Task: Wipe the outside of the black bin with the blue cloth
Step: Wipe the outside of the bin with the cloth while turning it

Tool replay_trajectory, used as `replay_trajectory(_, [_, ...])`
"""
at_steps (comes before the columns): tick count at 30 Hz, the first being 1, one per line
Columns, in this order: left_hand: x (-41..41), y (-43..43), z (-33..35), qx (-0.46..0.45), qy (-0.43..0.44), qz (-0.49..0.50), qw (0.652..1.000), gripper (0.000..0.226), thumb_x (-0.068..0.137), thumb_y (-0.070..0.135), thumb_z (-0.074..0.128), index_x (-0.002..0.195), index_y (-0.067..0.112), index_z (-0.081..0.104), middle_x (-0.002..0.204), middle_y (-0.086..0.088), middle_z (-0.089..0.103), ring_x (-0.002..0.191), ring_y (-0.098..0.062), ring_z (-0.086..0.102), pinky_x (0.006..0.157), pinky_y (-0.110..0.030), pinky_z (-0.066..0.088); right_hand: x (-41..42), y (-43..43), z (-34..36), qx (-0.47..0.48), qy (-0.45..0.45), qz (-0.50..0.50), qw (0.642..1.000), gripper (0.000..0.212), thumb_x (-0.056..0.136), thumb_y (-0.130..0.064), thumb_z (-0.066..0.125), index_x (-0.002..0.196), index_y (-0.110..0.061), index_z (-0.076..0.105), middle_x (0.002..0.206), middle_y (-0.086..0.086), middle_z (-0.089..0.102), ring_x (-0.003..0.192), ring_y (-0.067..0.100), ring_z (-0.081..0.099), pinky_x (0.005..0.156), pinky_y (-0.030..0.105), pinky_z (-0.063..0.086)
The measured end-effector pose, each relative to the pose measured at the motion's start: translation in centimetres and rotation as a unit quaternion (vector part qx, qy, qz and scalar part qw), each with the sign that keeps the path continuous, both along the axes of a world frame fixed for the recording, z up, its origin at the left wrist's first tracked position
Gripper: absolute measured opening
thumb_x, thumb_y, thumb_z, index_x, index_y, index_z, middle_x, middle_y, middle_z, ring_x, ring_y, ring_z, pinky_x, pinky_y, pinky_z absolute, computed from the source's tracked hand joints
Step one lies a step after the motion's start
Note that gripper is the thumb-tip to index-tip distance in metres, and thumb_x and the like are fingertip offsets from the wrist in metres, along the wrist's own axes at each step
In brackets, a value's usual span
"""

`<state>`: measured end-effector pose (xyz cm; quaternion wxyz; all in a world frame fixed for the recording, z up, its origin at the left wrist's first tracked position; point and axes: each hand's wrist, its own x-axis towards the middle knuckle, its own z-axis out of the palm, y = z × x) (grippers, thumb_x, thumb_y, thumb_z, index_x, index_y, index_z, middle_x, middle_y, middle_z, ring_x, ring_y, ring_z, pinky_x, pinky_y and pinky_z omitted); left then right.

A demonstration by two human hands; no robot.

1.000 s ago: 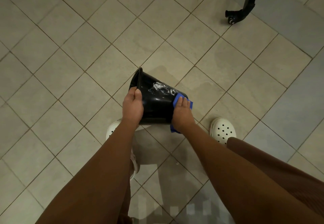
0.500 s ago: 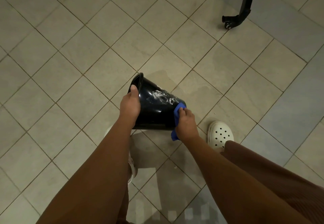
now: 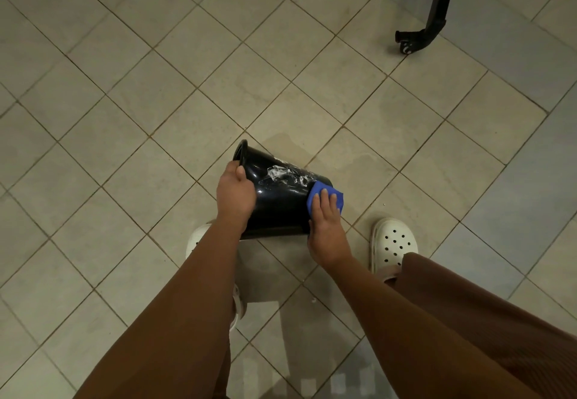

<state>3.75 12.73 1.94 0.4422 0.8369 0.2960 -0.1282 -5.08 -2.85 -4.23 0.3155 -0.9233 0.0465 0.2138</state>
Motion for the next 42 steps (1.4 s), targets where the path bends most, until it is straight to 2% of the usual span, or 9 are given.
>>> replay_trajectory(3, [-0.7,0.0,-0.2,0.005,-0.014,0.017,1.000,0.034,0.108,0.020,0.028,0.129,0.008,0.052,0.101,-0.006,0.054,0.097,-0.022,0.052,0.081,-0.033,0.039,0.9,-1.0,-0.3,-0.012,0.011,0.037,0.999,0.081,0.086,0.004,0.052,0.149,-0.008,0.002,0.157,0.009,-0.008,0.140,0.021,-0.019,0.119,0.041,-0.001])
replay_trajectory(7, [-1.2,0.2,-0.5,0.004,-0.028,0.020,0.999,0.033,0.107,0.024,0.030,0.119,0.006,0.055,0.092,-0.002,0.054,0.093,-0.023,0.055,0.080,-0.034,0.041,2.2,-1.4,-0.1,-0.027,0.077,0.002,0.997,0.093,0.080,0.002,0.063,0.149,-0.004,0.000,0.157,0.014,-0.006,0.145,0.027,-0.005,0.117,0.030,0.002])
replay_trajectory(14, [-1.0,0.5,-0.5,-0.038,-0.016,0.009,0.999,0.032,0.106,0.030,0.030,0.099,0.011,0.056,0.090,-0.009,0.059,0.091,-0.028,0.059,0.088,-0.047,0.050,0.8,1.5,1.2,-0.044,0.056,-0.008,0.997,0.079,0.090,-0.001,0.047,0.149,-0.009,-0.004,0.157,0.011,-0.010,0.144,0.026,-0.013,0.116,0.037,-0.005])
replay_trajectory(19, [-1.4,0.4,-0.5,-0.049,-0.024,0.022,0.998,0.032,0.106,0.033,0.032,0.091,0.015,0.054,0.085,-0.005,0.057,0.085,-0.023,0.056,0.089,-0.048,0.050,3.1,0.1,0.9,-0.026,0.075,0.015,0.997,0.084,0.083,0.001,0.057,0.149,-0.006,0.006,0.157,0.011,0.003,0.145,0.026,-0.003,0.119,0.041,0.007])
replay_trajectory(22, [-1.6,0.0,-0.6,-0.021,-0.032,0.006,0.999,0.032,0.106,0.035,0.032,0.095,0.015,0.055,0.083,0.000,0.057,0.091,-0.028,0.059,0.088,-0.048,0.051,3.5,0.0,1.2,-0.024,0.121,-0.046,0.991,0.086,0.080,0.001,0.061,0.148,-0.002,0.009,0.156,0.015,0.007,0.145,0.030,0.004,0.118,0.040,0.014])
replay_trajectory(26, [-1.4,0.2,-0.7,-0.011,-0.035,0.014,0.999,0.031,0.106,0.033,0.032,0.095,0.014,0.054,0.080,0.001,0.055,0.084,-0.023,0.057,0.083,-0.043,0.050,2.3,3.2,2.2,-0.073,0.185,-0.071,0.977,0.082,0.089,-0.008,0.053,0.145,0.008,-0.005,0.153,0.028,-0.006,0.142,0.041,-0.005,0.116,0.043,0.002])
replay_trajectory(33, [-1.4,0.4,-1.1,-0.034,-0.038,0.020,0.998,0.031,0.106,0.032,0.032,0.092,0.015,0.054,0.084,-0.005,0.058,0.084,-0.024,0.057,0.081,-0.042,0.049,3.4,2.8,2.0,-0.062,0.102,0.022,0.993,0.091,0.084,-0.002,0.060,0.148,-0.004,-0.004,0.157,0.016,-0.006,0.144,0.032,-0.008,0.118,0.042,0.002])
replay_trajectory(38, [-1.6,0.6,-1.0,-0.048,-0.040,0.021,0.998,0.032,0.106,0.030,0.033,0.094,0.010,0.055,0.081,-0.003,0.056,0.081,-0.021,0.054,0.080,-0.040,0.047,4.8,0.0,1.5,-0.009,0.131,-0.032,0.991,0.065,0.081,0.000,0.052,0.141,0.001,0.025,0.147,0.017,0.026,0.136,0.031,0.022,0.113,0.039,0.023])
replay_trajectory(42, [-1.3,0.5,-0.9,-0.037,-0.037,0.002,0.999,0.030,0.106,0.030,0.033,0.096,0.013,0.055,0.085,-0.003,0.057,0.085,-0.023,0.056,0.082,-0.041,0.048,3.6,1.2,2.3,-0.037,0.145,-0.045,0.988,0.070,0.086,-0.004,0.051,0.146,0.002,0.014,0.153,0.019,0.013,0.142,0.034,0.010,0.117,0.041,0.016])
